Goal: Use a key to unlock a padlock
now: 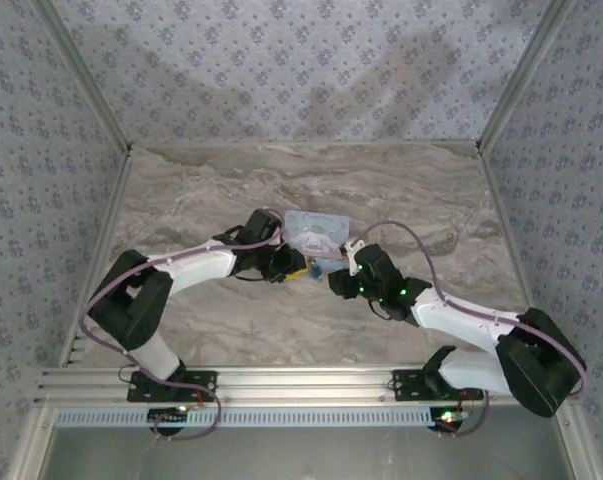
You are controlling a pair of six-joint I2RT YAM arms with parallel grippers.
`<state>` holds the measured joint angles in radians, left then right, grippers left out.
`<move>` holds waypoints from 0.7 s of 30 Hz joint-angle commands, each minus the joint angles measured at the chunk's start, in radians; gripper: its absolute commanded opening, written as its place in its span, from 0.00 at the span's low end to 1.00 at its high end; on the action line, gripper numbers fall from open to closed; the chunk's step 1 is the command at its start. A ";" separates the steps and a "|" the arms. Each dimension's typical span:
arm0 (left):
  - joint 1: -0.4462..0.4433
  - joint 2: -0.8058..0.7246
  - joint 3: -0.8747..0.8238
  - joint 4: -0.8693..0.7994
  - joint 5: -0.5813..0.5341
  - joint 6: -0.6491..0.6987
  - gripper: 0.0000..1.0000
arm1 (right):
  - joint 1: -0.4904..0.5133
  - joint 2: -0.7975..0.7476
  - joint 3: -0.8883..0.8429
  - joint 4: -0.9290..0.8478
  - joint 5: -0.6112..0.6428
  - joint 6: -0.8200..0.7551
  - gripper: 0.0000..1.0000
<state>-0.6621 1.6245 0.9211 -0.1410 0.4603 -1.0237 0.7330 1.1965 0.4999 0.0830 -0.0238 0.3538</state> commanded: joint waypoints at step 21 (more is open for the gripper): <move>0.139 -0.079 -0.007 -0.023 -0.099 0.042 0.34 | 0.159 0.359 0.252 -0.075 0.229 -0.071 0.46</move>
<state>-0.5327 1.5448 0.9134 -0.1810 0.3759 -0.9913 0.8890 1.5185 0.7048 0.0387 0.1547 0.2974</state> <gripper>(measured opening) 0.340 0.455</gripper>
